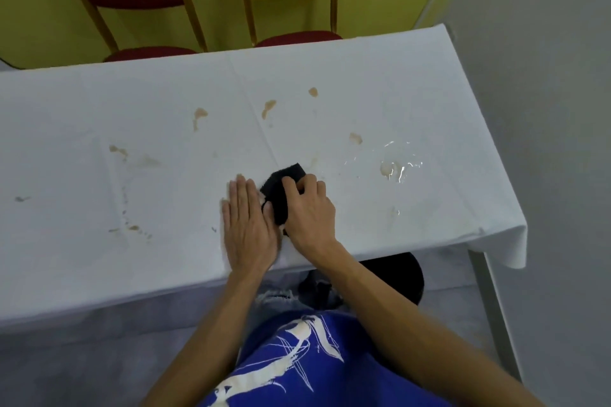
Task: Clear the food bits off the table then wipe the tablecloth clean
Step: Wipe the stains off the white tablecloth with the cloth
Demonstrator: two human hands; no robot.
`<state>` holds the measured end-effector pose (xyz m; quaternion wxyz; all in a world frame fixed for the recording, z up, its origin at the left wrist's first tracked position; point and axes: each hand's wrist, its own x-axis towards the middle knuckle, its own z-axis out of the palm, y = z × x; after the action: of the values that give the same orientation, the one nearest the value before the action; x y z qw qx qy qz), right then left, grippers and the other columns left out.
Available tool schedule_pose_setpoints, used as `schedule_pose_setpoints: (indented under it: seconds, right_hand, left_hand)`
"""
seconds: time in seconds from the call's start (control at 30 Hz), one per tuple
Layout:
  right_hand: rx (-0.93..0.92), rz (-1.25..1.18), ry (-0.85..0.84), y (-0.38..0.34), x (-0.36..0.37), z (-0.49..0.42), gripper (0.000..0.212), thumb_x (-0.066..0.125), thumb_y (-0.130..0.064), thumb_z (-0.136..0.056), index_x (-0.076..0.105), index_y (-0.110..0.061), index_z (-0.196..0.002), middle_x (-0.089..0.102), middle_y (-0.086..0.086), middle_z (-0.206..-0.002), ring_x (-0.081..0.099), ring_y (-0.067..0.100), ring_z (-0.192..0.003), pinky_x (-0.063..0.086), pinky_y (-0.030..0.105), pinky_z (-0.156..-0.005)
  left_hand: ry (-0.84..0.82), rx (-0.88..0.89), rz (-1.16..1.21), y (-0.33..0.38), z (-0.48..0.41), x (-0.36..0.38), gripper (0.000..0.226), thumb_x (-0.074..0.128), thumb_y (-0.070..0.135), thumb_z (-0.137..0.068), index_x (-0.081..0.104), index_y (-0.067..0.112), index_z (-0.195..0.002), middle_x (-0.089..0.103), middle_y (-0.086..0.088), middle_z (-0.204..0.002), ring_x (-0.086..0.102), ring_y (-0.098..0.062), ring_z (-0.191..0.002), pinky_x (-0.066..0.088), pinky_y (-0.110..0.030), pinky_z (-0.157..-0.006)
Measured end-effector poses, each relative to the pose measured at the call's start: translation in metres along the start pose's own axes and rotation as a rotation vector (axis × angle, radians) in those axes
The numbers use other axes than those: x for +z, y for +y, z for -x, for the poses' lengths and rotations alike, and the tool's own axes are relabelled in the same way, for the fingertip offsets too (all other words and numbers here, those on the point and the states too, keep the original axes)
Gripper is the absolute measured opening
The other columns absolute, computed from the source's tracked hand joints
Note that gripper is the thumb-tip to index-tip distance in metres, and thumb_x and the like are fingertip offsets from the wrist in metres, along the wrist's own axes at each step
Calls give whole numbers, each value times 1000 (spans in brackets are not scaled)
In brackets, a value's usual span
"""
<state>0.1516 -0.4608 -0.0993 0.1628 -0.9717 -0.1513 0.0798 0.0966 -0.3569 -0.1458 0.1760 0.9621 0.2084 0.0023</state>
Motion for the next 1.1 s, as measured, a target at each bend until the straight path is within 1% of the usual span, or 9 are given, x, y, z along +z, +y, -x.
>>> schedule_pose_setpoints:
  seconds: [0.23, 0.4, 0.47, 0.57, 0.67, 0.73, 0.87, 1.0, 1.1]
  right_hand:
    - [3, 129, -8, 88, -35, 7, 53, 58, -3, -77, 50, -23, -125, 44, 8, -104, 49, 30, -84, 37, 31, -52]
    - [286, 54, 72, 156, -70, 3, 48, 53, -11, -85, 47, -23, -130, 42, 9, -110, 52, 33, -91, 46, 36, -66]
    - [347, -35, 97, 155, -75, 5, 45, 50, -10, -86, 49, -20, -130, 42, 7, -110, 53, 31, -88, 46, 34, -69]
    - [92, -88, 111, 101, -63, 10, 36, 51, -18, -91, 54, -25, -126, 46, 2, -112, 53, 25, -89, 44, 32, -70]
    - [-99, -140, 8, 41, -24, 22, 21, 46, -25, -97, 57, -23, -115, 52, 6, -111, 51, 27, -96, 40, 35, -73]
    - [-66, -105, -2, 26, -1, 26, 25, 48, -22, -97, 55, -15, -120, 52, 10, -107, 49, 27, -91, 40, 34, -69]
    - [-102, -42, 82, 38, 5, 26, 30, 62, -12, -87, 57, -13, -117, 52, 10, -94, 47, 24, -74, 40, 34, -60]
    - [-158, 45, 82, 53, -6, 26, 41, 66, 1, -71, 60, -9, -110, 50, 12, -82, 44, 27, -64, 36, 36, -54]
    - [-132, 65, 93, 82, -18, 31, 40, 59, -1, -74, 61, -11, -113, 50, 12, -84, 46, 29, -66, 37, 34, -58]
  left_hand:
    - [3, 10, -10, 0, 2, -1, 61, 13, 37, -104, 12, 5, -157, 6, -8, -166, 1, -20, -154, 3, -42, -125]
    - [-14, 10, 2, -1, 1, 0, 60, 17, 34, -105, 12, 5, -157, 5, -8, -166, -1, -20, -154, 0, -41, -125]
    - [-8, -26, 56, 3, 0, -3, 56, 25, 26, -106, 14, 2, -156, 7, -10, -166, 1, -22, -154, 1, -42, -125]
    - [61, -91, 176, 27, -8, -6, 54, 31, 13, -104, 19, 1, -155, 13, -11, -165, 5, -23, -154, 3, -39, -125]
    - [95, -41, 242, 51, -13, 1, 61, 35, -2, -96, 21, 1, -154, 16, -12, -164, 8, -23, -153, 2, -37, -125]
    - [92, -31, 227, 52, -13, 9, 62, 34, -5, -92, 22, 0, -154, 19, -14, -163, 12, -25, -153, 8, -44, -125]
    - [97, 8, 151, 46, -11, 15, 68, 15, 18, -89, 25, -2, -152, 22, -16, -162, 14, -27, -153, 9, -44, -125]
    - [90, 31, 120, 45, -8, 17, 55, 32, 13, -99, 25, -1, -152, 21, -15, -163, 12, -27, -153, 10, -45, -125]
    - [104, 6, 121, 45, -8, 18, 51, 32, 16, -103, 27, 0, -152, 23, -13, -162, 13, -25, -153, 10, -42, -125]
